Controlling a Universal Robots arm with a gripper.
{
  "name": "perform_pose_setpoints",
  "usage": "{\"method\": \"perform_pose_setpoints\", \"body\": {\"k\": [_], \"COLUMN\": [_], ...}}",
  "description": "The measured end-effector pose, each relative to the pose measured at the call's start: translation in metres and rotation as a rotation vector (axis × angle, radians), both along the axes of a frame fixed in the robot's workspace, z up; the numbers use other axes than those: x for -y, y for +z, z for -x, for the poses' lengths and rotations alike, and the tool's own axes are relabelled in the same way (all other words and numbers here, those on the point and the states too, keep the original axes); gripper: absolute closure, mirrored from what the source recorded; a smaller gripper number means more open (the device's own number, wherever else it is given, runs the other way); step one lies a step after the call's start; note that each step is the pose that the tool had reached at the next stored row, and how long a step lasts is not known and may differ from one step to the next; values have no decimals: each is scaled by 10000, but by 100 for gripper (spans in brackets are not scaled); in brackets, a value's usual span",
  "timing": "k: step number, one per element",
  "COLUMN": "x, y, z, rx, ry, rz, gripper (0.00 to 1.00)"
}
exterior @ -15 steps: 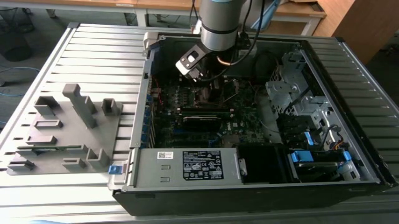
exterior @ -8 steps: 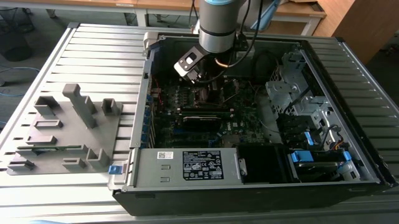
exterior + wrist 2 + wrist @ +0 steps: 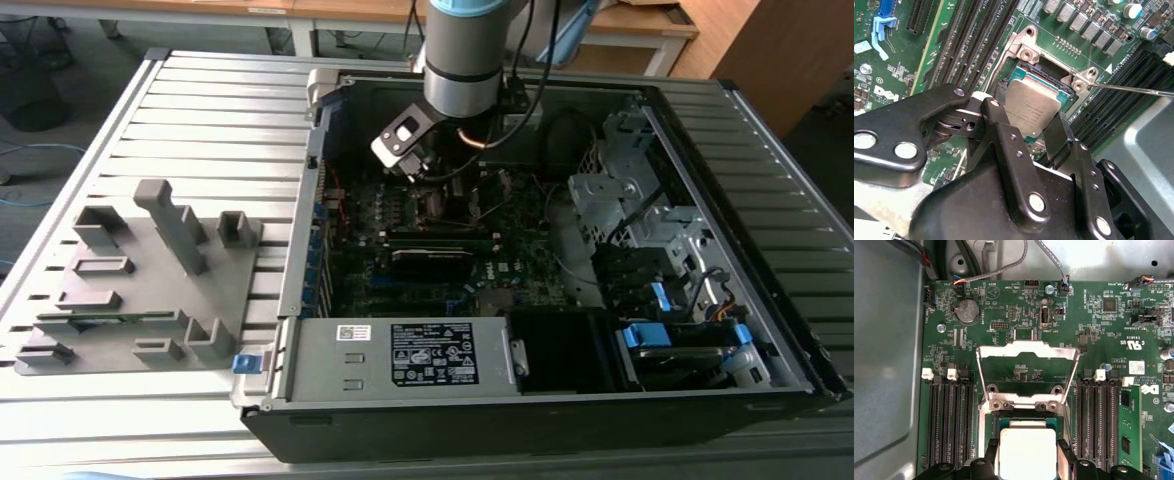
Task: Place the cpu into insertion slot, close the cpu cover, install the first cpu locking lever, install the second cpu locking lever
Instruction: 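Place the cpu into insertion slot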
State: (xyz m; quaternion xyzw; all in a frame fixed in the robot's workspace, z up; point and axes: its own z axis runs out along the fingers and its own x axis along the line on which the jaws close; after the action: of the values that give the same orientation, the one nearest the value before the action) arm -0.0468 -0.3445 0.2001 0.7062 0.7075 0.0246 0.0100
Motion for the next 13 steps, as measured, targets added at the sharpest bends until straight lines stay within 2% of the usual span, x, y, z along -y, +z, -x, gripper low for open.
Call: {"method": "perform_pose_setpoints", "body": {"k": [5,13], "x": [-21,-26], "y": [-5,-44], "z": [0,0], "rx": [0,0], "ry": [-1,-1], "rz": [-2,-4], "gripper": [46,46]}}
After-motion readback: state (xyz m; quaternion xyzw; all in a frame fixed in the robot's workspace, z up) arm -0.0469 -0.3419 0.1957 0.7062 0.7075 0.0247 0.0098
